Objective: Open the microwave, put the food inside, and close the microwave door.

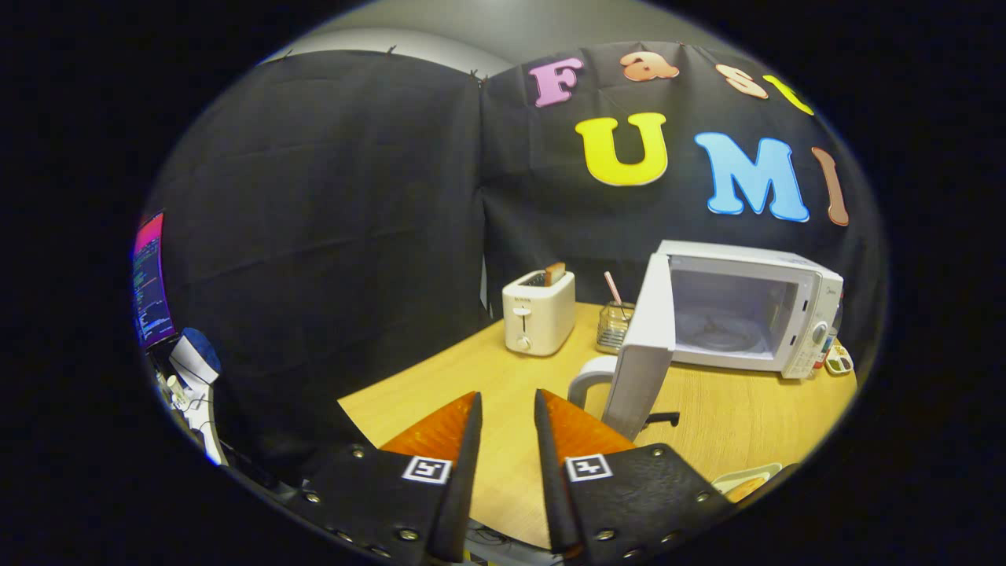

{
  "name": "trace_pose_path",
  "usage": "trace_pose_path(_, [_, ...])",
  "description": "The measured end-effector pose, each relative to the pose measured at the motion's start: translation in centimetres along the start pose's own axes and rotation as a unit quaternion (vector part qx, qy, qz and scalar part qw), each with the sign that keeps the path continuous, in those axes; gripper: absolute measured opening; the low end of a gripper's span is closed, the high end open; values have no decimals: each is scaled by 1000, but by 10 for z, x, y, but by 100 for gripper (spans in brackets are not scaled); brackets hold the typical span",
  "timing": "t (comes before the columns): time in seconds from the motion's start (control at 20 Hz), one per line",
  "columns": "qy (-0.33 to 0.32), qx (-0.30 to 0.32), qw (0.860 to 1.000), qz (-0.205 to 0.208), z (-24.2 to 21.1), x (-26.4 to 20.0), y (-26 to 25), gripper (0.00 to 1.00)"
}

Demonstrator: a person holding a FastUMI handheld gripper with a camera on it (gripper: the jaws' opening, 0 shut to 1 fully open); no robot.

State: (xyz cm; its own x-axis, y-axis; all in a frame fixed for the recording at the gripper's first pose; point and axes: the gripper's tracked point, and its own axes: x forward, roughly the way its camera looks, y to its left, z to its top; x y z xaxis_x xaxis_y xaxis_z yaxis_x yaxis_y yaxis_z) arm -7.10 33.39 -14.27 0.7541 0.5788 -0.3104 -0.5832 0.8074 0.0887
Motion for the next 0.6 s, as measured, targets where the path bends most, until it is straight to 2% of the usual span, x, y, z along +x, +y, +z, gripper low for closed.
trace_pose_path(0.15, [-53, -18, 998, 1, 37, -30, -9, 72])
trace_pose_path(0.2, [-68, -26, 997, -9, 47, -38, -18, 93])
trace_pose_path(0.25, [-80, -34, 996, -21, 55, -47, -29, 99])
trace_pose_path(0.45, [-88, -51, 993, -62, 58, -68, -75, 98])
trace_pose_path(0.6, [-75, -42, 992, -93, 47, -80, -113, 98])
